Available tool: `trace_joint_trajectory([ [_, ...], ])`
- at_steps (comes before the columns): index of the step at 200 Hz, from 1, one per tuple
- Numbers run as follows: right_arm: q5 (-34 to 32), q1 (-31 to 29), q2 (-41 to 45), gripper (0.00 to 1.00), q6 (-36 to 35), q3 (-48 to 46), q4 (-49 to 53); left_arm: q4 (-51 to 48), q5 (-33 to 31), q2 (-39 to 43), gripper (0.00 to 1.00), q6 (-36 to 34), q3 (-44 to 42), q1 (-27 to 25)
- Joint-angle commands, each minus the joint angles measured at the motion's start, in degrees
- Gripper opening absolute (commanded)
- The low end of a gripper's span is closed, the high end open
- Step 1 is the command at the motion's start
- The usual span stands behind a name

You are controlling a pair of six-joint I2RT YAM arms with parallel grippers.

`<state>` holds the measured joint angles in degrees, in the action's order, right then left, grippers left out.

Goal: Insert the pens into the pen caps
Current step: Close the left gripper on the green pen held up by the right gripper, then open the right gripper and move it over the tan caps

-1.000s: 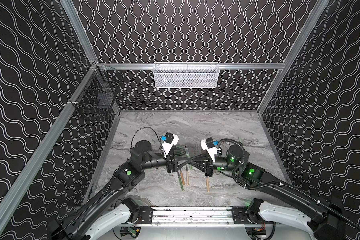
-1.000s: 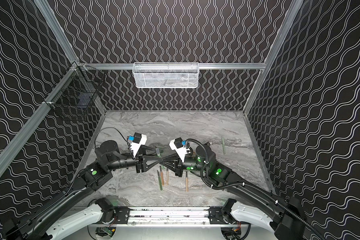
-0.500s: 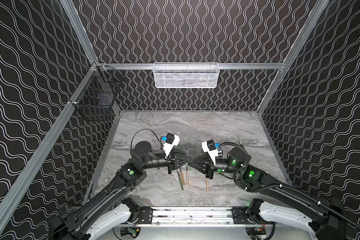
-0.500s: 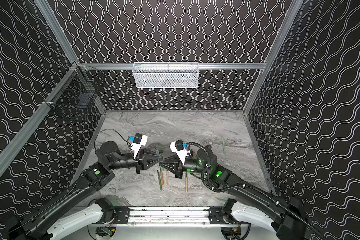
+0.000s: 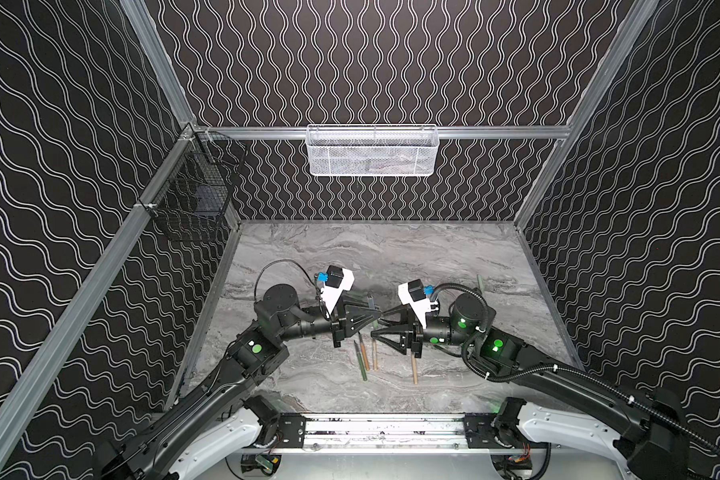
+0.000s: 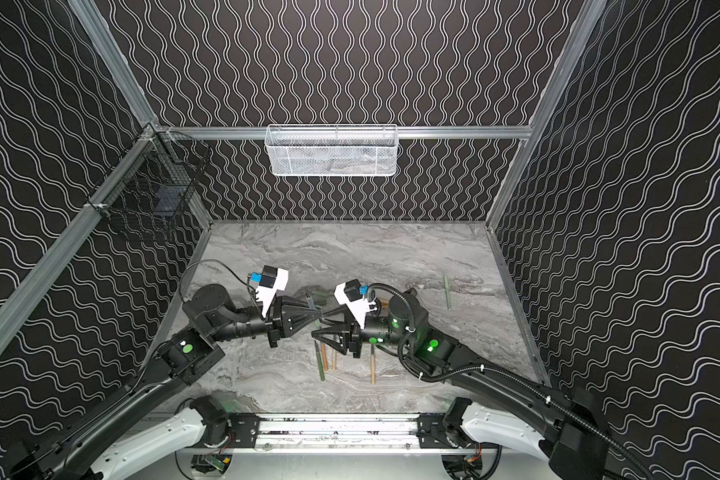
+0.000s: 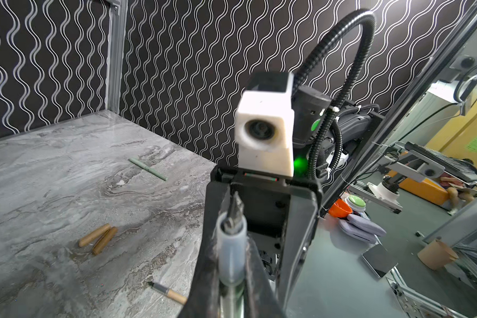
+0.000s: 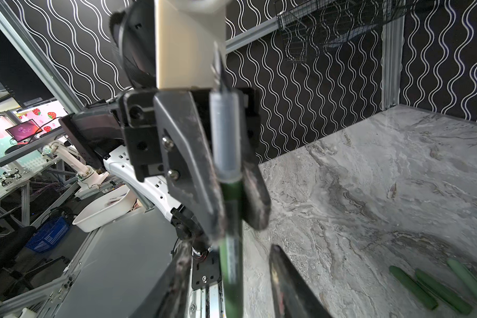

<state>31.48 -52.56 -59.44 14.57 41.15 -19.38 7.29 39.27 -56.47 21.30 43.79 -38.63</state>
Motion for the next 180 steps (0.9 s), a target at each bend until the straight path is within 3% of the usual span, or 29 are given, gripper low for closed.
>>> trace_joint_trajectory([
  [1,0.4,-0.1,-0.5,0.48,1.2,-0.3,-1.1,-1.9,-1.9,0.0,0.00,-2.7,1.1,0.0],
  [48,0.3,-0.2,-1.7,0.23,0.1,0.5,-0.4,-1.9,-0.5,-0.8,0.00,-2.9,1.8,0.0],
  [79,0.2,-0.2,-1.4,0.13,-0.1,0.7,-0.9,-2.4,0.5,-1.3,0.00,-3.5,2.0,0.0],
  [105,0.1,-0.2,-0.9,0.08,0.3,0.9,-1.8,-1.3,1.2,-1.4,0.34,-2.9,1.7,0.0],
  [115,0.2,-0.2,-0.7,0.08,0.5,1.1,-2.2,-0.8,1.2,-1.3,0.41,-2.6,1.4,0.0],
  [142,0.7,-0.1,-0.4,0.08,1.1,1.5,-3.7,-0.7,1.1,-1.2,0.47,-2.9,1.3,0.0],
  [180,1.9,-0.3,-1.1,0.08,1.8,1.5,-4.7,0.2,1.1,-0.8,0.47,-2.6,1.0,0.0],
])
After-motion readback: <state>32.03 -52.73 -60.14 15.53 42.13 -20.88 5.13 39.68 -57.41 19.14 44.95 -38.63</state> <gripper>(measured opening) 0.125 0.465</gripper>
